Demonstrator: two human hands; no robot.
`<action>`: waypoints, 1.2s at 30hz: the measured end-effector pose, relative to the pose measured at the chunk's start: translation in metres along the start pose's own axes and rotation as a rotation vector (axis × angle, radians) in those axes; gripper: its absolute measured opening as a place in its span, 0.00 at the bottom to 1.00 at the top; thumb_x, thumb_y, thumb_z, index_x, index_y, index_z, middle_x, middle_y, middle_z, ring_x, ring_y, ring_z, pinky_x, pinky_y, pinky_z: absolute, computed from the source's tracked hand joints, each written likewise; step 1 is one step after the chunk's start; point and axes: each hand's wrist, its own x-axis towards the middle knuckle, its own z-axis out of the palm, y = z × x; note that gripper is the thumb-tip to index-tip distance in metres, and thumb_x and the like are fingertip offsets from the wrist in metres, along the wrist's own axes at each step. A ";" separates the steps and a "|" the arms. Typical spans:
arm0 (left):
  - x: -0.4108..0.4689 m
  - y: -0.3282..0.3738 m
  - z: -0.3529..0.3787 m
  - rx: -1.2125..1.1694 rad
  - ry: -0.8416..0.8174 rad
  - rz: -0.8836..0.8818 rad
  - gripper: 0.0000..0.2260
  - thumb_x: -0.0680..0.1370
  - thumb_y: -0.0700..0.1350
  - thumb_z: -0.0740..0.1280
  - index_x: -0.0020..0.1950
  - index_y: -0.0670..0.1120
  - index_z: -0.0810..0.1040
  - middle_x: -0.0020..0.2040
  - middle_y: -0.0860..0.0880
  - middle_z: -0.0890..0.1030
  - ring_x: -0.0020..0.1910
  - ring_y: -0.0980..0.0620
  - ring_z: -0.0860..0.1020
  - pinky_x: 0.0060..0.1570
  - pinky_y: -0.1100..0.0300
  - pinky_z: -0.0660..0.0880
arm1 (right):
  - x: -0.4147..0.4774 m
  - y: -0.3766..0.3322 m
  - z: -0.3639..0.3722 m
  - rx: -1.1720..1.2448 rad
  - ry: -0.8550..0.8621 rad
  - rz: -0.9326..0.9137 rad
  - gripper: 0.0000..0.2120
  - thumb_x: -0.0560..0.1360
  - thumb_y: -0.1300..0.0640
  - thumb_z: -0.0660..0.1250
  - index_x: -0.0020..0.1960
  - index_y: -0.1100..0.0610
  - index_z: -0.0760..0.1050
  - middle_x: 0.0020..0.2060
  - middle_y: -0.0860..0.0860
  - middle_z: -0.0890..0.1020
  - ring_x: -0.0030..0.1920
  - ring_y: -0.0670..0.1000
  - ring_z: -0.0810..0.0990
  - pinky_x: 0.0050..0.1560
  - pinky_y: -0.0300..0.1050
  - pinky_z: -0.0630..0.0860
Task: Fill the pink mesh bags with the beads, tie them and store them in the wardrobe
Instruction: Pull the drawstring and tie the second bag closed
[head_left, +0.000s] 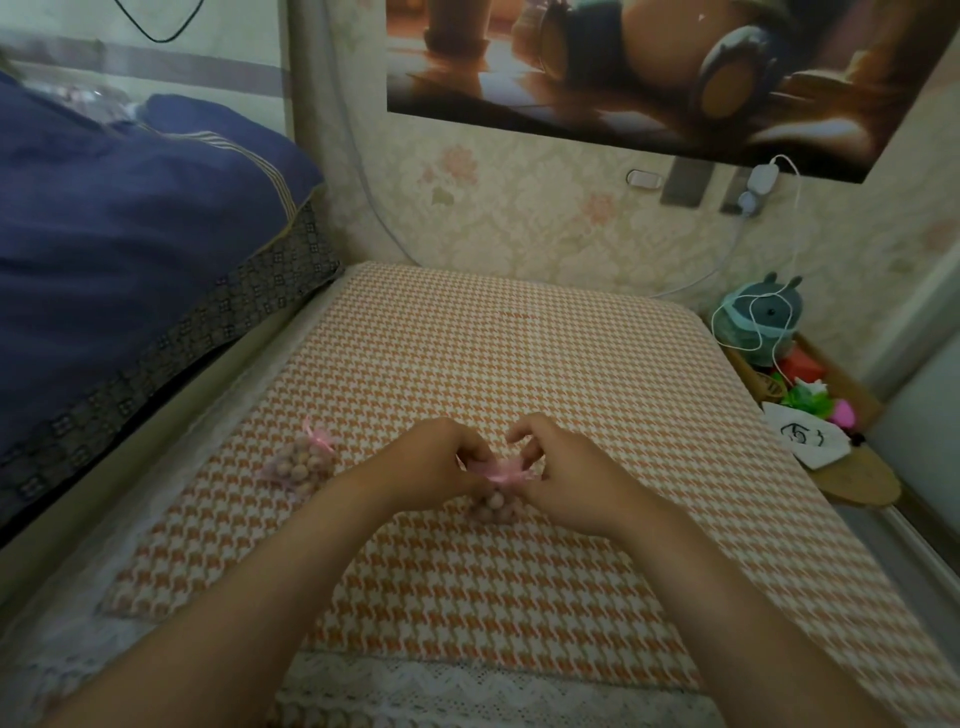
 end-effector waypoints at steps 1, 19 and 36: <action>0.000 0.000 -0.001 0.000 0.000 -0.001 0.09 0.71 0.48 0.76 0.50 0.52 0.85 0.43 0.57 0.83 0.42 0.62 0.78 0.45 0.63 0.77 | 0.000 0.001 0.000 0.023 -0.014 0.028 0.20 0.76 0.45 0.71 0.65 0.42 0.69 0.52 0.42 0.80 0.44 0.42 0.79 0.43 0.41 0.74; -0.018 -0.021 -0.027 -0.105 0.005 -0.195 0.11 0.76 0.49 0.72 0.35 0.46 0.83 0.30 0.52 0.83 0.29 0.57 0.81 0.33 0.64 0.76 | -0.003 0.013 -0.022 0.411 -0.005 0.298 0.07 0.74 0.54 0.75 0.41 0.57 0.85 0.34 0.51 0.87 0.25 0.47 0.77 0.25 0.38 0.71; -0.025 -0.036 -0.031 -0.567 0.177 -0.518 0.13 0.80 0.50 0.66 0.42 0.42 0.80 0.32 0.47 0.79 0.30 0.54 0.79 0.28 0.63 0.74 | -0.002 0.022 -0.019 0.688 -0.084 0.528 0.08 0.78 0.55 0.71 0.44 0.59 0.79 0.30 0.50 0.82 0.25 0.47 0.77 0.26 0.38 0.68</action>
